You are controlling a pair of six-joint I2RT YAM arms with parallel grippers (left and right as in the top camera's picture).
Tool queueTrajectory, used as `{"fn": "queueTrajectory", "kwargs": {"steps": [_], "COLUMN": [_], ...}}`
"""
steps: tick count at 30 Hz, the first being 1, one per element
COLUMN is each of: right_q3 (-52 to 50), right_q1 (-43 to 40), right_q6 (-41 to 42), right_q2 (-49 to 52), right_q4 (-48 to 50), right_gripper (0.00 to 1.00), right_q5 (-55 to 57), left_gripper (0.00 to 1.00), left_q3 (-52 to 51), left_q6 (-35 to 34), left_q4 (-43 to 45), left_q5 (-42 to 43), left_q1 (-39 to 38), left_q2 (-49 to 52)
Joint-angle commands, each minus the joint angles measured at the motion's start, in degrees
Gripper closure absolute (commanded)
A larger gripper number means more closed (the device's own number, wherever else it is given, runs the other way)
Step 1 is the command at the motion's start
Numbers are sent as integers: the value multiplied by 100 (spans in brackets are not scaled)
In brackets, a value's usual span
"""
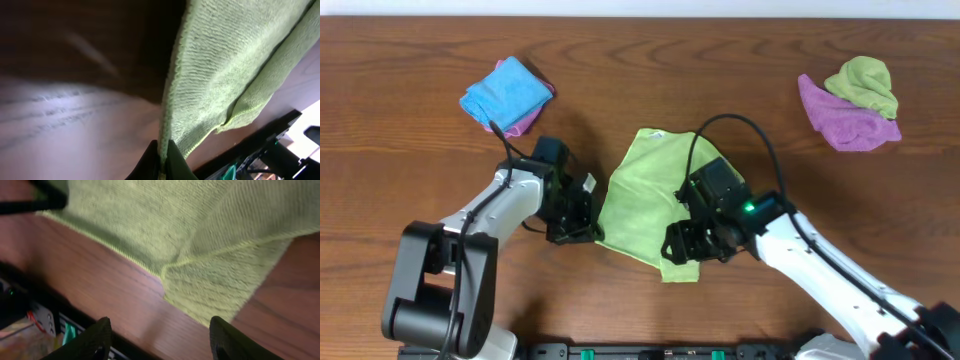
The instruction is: Fold the cloth
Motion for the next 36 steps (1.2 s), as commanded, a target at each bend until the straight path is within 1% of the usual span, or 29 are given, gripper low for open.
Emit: {"fn": "queueTrajectory", "kwargs": {"steps": [1, 7, 13, 21, 23, 25, 27, 31, 36], "right_q3": [-116, -173, -173, -175, -175, -175, -175, -170, -160], "right_q1": [144, 208, 208, 205, 205, 205, 205, 201, 44], "right_q6": [535, 769, 793, 874, 874, 874, 874, 874, 872], "right_q2": [267, 732, 1032, 1239, 1298, 1366, 1434, 1434, 1270], "right_q4": [146, 455, 704, 894, 898, 898, 896, 850, 525], "right_gripper": [37, 39, 40, 45, 48, 54, 64, 98, 99], "right_q5": [144, 146, 144, 284, 319, 339, 363, 577, 922], "left_gripper": [94, 94, 94, 94, 94, 94, 94, 94, 94], "left_q3": [24, 24, 24, 24, 24, 24, 24, 24, 24], "left_q6": [146, 144, 144, 144, 144, 144, 144, 144, 144], "left_q4": [-85, -179, -304, -400, -428, -450, -450, -450, -446], "left_q5": [74, 129, 129, 170, 173, 173, 173, 173, 168], "left_q1": [-107, -271, -409, -595, -625, -634, -636, -636, -636], "left_q2": [-98, -98, -98, -98, -98, -98, -98, -98, -98]}}
